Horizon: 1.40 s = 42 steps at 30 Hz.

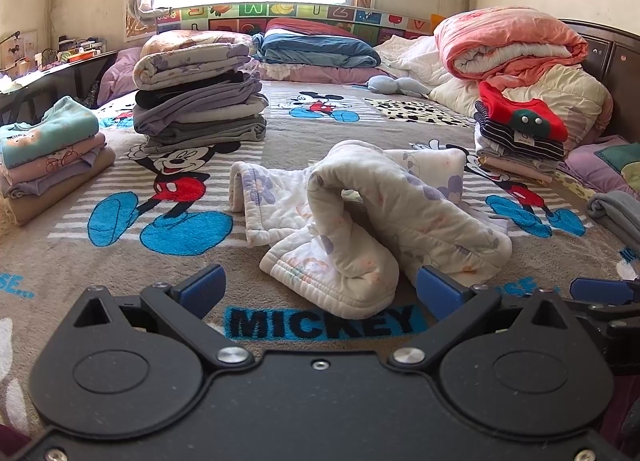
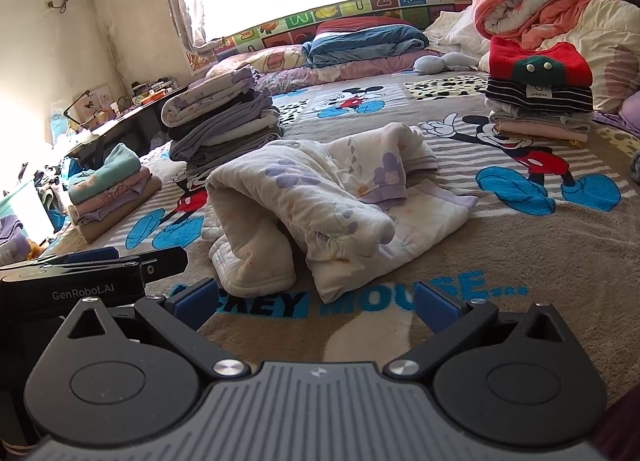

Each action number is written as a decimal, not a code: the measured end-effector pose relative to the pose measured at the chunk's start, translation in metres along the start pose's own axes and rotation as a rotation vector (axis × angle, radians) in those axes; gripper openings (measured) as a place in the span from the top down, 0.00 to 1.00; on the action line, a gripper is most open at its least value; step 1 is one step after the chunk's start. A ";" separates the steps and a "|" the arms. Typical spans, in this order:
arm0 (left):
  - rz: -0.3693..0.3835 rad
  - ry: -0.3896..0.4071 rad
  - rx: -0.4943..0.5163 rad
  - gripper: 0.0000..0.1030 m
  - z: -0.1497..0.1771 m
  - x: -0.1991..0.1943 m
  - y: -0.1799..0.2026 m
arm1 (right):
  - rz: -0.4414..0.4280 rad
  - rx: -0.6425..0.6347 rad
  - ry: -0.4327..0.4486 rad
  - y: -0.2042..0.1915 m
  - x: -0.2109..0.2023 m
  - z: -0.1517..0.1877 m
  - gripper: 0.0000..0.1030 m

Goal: Fold clothes

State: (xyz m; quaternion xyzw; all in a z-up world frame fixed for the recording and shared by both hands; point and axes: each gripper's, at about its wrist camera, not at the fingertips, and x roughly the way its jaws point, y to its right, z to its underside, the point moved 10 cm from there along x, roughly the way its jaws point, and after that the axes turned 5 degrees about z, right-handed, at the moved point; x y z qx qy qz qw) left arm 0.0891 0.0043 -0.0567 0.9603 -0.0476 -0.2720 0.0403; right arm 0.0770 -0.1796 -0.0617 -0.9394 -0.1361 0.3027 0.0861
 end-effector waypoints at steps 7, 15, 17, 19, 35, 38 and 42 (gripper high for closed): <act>0.000 -0.003 0.002 0.00 0.000 0.000 0.001 | -0.001 0.000 0.001 0.000 -0.001 0.000 0.00; 0.003 -0.009 0.004 0.00 0.002 0.001 0.001 | -0.001 0.000 -0.001 0.000 -0.002 0.000 0.00; 0.003 -0.009 0.004 0.00 0.002 0.001 0.001 | 0.000 0.001 -0.001 0.000 -0.002 0.000 0.00; 0.003 -0.009 0.005 0.00 0.002 0.001 0.002 | 0.001 0.001 0.000 0.001 -0.002 0.000 0.00; 0.006 -0.016 0.000 0.00 0.005 0.006 0.003 | -0.001 0.000 -0.015 0.001 0.003 0.002 0.00; 0.012 -0.014 -0.004 0.00 0.006 0.008 0.004 | -0.001 0.005 -0.017 0.004 0.005 0.004 0.00; 0.025 -0.005 -0.013 0.00 0.006 0.011 0.005 | 0.000 0.014 -0.016 0.008 0.008 0.004 0.00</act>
